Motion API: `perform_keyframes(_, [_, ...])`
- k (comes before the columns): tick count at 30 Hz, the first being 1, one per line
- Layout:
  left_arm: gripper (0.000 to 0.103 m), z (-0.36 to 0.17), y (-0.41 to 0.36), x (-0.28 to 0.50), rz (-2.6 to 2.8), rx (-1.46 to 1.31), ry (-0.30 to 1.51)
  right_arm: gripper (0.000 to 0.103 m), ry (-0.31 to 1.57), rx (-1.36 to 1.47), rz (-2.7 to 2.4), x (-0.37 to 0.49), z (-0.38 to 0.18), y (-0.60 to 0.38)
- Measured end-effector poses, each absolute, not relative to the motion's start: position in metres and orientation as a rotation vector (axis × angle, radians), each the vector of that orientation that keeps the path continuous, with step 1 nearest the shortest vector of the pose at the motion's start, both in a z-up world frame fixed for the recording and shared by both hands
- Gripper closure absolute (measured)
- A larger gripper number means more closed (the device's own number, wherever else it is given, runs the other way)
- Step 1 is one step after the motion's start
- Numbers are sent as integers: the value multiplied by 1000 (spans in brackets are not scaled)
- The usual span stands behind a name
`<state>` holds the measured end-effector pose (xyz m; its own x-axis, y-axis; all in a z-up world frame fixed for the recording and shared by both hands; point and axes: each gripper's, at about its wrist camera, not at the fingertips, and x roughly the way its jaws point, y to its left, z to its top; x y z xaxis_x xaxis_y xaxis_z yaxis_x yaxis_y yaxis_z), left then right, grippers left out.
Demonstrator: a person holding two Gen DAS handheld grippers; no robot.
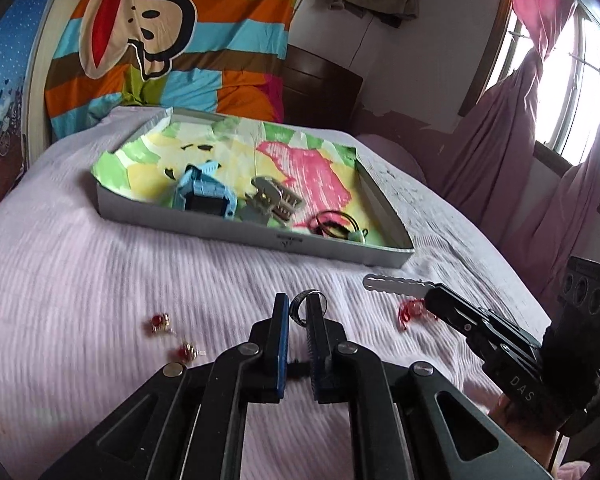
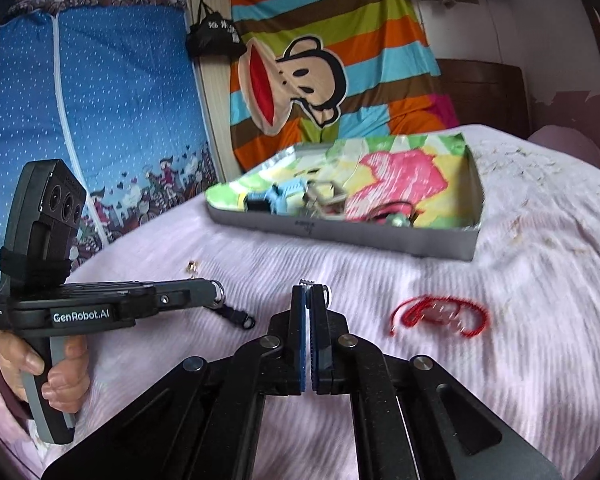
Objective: Organize jewelry
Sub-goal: 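Carry the silver ring and silver bar clip over the tray with both tools, then open both tools to release the silver ring and bar clip into the tray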
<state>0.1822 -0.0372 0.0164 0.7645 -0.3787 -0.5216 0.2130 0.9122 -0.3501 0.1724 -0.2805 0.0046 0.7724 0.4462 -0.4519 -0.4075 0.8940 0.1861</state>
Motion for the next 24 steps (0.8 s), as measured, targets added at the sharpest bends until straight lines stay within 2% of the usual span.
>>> perform_keyframes(10, [95,43,-51,249,-249,-221,567,101,372,145,414,214,40,-296])
perform_keyframes(18, [95,28,-48,295,-191,-218,642,101,422,124,374,262,33,-288])
perform_keyframes(24, [95,17,-50,298,-190,-180,670,101,502,114,362,282,9,-280])
